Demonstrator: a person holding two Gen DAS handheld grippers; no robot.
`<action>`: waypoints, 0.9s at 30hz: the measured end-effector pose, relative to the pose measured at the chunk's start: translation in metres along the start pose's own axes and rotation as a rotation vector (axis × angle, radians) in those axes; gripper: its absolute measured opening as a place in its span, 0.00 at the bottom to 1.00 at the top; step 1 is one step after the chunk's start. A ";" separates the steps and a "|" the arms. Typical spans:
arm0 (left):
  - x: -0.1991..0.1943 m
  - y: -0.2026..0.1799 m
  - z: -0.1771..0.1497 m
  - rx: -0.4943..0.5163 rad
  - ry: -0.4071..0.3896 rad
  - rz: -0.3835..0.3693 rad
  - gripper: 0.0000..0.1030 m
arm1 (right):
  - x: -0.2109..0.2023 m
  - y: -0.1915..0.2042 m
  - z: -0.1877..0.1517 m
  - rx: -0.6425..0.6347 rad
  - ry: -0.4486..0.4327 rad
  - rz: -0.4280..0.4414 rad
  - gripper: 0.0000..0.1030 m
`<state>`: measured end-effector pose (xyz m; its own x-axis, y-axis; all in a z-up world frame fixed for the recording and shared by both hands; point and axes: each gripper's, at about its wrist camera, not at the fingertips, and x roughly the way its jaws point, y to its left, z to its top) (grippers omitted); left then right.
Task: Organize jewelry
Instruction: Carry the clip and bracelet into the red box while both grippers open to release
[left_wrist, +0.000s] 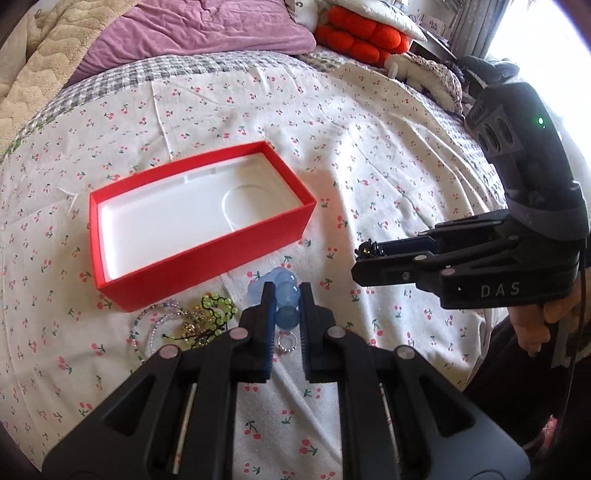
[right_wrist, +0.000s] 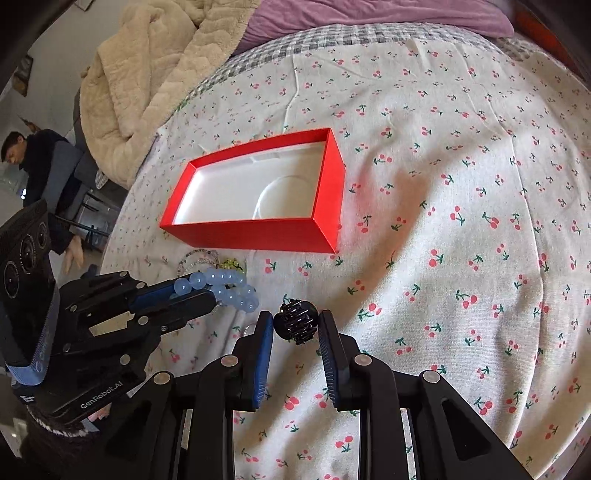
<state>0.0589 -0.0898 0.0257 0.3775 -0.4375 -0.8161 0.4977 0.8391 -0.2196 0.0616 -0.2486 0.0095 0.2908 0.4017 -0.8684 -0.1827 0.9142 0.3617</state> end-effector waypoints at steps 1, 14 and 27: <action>-0.005 0.002 0.002 -0.008 -0.013 0.001 0.13 | -0.003 0.001 0.002 0.003 -0.011 0.006 0.25; -0.049 0.038 0.037 -0.127 -0.126 0.055 0.13 | -0.017 0.027 0.043 0.020 -0.084 0.044 0.25; -0.001 0.089 0.038 -0.221 -0.035 0.081 0.13 | 0.043 0.026 0.075 -0.012 -0.013 -0.005 0.25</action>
<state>0.1327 -0.0268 0.0267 0.4376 -0.3736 -0.8179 0.2829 0.9206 -0.2692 0.1399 -0.2036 0.0070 0.3035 0.3978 -0.8658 -0.1925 0.9156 0.3532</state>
